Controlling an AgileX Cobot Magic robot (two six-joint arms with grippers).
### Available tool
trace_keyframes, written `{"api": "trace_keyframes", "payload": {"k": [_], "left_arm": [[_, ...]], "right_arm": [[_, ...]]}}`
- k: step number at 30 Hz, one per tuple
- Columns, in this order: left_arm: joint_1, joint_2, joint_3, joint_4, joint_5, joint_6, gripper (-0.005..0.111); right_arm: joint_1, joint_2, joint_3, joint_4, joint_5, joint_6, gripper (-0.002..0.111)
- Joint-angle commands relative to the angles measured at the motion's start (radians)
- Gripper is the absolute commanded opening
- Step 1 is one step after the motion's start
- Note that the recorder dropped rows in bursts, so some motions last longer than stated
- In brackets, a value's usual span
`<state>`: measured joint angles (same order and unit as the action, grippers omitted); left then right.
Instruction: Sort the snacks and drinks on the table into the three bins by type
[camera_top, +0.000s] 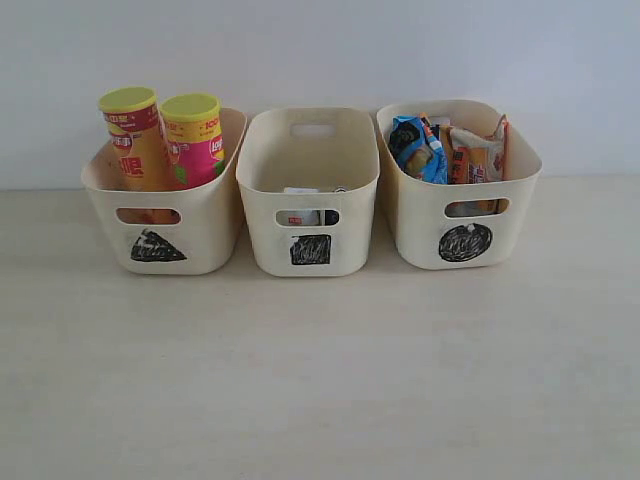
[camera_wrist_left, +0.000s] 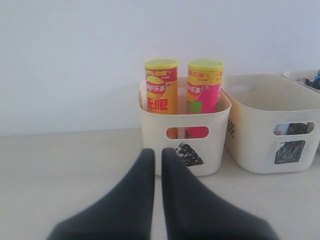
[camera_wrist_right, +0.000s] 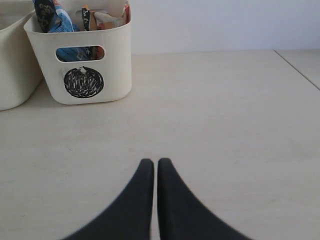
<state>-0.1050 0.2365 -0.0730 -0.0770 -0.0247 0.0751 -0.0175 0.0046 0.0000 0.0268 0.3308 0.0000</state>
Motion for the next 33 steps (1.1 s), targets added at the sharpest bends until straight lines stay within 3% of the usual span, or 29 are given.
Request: {"api": "trace_keyframes", "payload": {"k": [1, 9, 17, 33], "left_arm": [[0.003, -0.013, 0.017, -0.012, -0.007, 0.03, 0.004], [0.003, -0.069, 0.021, -0.012, 0.025, 0.006, 0.004], [0.023, -0.231, 0.073, 0.115, 0.135, -0.125, 0.004], [0.095, -0.237, 0.073, 0.094, 0.308, -0.126, 0.004]], "right_arm": [[-0.003, -0.005, 0.0, -0.009, -0.008, 0.0, 0.0], [-0.003, -0.005, 0.0, 0.001, -0.003, 0.0, 0.0], [-0.003, -0.005, 0.0, 0.001, -0.003, 0.0, 0.0], [-0.003, -0.005, 0.0, 0.001, -0.003, 0.0, 0.0]]}}
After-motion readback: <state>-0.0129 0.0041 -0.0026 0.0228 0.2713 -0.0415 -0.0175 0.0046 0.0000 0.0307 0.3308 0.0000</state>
